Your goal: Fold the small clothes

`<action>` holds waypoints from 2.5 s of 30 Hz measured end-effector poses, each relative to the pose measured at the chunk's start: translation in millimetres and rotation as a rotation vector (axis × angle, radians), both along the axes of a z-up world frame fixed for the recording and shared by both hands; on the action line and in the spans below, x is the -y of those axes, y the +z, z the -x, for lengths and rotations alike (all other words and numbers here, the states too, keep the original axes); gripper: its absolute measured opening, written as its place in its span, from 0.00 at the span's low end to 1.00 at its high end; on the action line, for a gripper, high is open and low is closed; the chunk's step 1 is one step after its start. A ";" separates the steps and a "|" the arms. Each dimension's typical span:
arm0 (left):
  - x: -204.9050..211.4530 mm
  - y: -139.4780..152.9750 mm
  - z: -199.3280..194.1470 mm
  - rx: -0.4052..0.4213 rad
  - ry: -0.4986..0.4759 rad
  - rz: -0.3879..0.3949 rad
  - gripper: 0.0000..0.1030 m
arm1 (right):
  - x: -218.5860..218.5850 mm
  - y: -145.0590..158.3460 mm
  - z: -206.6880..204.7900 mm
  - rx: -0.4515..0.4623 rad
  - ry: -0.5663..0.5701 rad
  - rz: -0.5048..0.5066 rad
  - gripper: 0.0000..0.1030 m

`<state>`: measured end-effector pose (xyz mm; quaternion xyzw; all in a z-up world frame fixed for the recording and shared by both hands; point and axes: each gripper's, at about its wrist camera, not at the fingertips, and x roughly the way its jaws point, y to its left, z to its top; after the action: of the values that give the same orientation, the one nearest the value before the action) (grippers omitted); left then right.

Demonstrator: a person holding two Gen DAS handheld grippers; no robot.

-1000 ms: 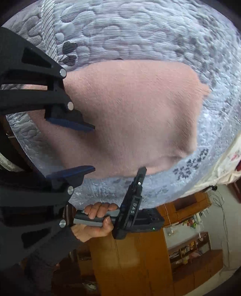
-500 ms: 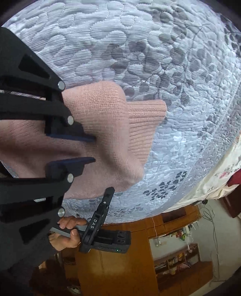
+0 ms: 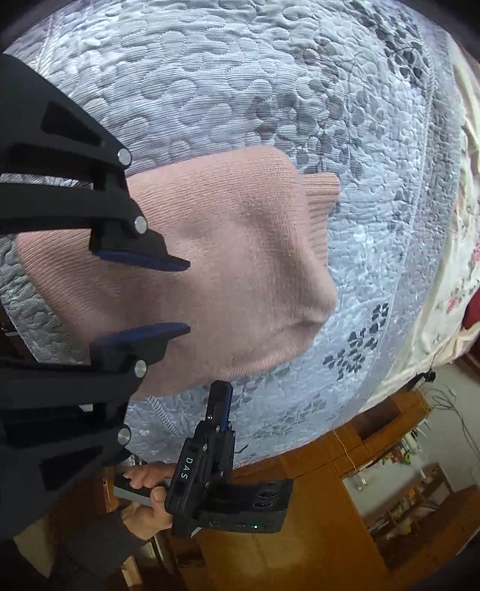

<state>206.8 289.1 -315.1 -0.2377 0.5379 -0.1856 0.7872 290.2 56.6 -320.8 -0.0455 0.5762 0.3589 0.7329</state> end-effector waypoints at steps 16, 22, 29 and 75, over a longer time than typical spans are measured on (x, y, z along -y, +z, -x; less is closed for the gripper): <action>27.3 -53.3 73.4 -0.159 0.037 -0.110 0.34 | -3.2 -39.7 77.8 0.000 0.057 0.196 0.07; 22.2 -25.9 90.3 -0.107 0.102 -0.146 0.51 | 2.4 -21.7 84.1 -0.002 0.025 0.148 0.20; 18.6 80.6 158.9 0.002 0.237 -0.397 0.91 | 29.0 69.7 140.7 0.154 -0.108 0.170 0.92; 78.7 262.2 291.3 0.099 0.288 -0.557 0.97 | 38.5 280.9 308.8 0.447 -0.281 0.221 0.96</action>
<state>-84.5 210.4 -52.9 -0.0775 0.4899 0.0709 0.8654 -18.6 18.1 -40.0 -0.1227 0.4366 0.1701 0.8749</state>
